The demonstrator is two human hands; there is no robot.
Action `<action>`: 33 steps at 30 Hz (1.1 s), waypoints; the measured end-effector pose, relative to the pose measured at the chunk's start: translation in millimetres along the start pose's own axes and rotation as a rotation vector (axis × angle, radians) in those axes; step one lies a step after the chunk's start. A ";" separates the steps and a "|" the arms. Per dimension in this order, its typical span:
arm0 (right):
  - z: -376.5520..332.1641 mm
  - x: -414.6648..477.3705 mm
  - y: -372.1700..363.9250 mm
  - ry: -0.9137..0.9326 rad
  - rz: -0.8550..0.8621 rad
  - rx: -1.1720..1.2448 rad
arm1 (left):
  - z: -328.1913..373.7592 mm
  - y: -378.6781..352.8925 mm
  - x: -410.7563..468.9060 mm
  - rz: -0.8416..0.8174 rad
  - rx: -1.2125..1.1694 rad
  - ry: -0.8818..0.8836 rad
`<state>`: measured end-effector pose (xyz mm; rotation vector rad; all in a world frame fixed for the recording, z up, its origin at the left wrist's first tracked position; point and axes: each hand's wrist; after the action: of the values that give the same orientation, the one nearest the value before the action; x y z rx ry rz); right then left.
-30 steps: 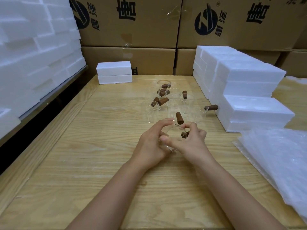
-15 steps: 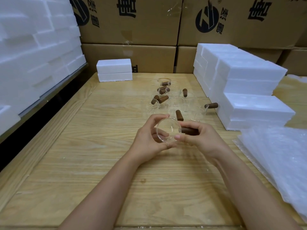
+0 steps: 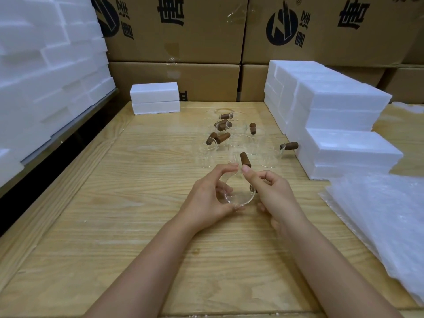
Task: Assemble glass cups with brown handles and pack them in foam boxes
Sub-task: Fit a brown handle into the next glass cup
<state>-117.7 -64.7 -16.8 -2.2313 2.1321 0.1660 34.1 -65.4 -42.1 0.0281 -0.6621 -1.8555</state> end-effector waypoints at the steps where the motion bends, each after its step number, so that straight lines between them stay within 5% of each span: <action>1: 0.7 -0.4 -2.3 0.006 0.021 -0.007 | 0.1 0.0 0.0 0.001 0.019 -0.001; 12: 2.3 -9.7 -10.4 0.075 -0.020 -0.298 | -6.2 1.9 1.5 0.046 -0.103 0.071; 20: -9.3 -2.8 9.8 0.152 -0.238 0.285 | -1.1 11.9 2.4 0.095 -0.454 0.101; 28: -6.5 -0.2 6.1 0.260 -0.120 0.338 | 3.4 13.0 1.6 0.025 -0.550 0.059; 33: -7.5 1.5 5.1 0.174 -0.009 0.388 | 1.1 8.5 -0.2 0.004 -0.480 0.054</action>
<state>-122.4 -67.4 -9.3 -2.0878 2.0147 -0.4209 41.1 -66.8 -37.3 -0.2356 -0.1667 -1.9591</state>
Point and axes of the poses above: each hand's wrist, its own x-axis towards the middle knuckle, its own y-axis out of the back of the hand, z = x × y, and after that the axes turned 10 degrees about -z, right-handed
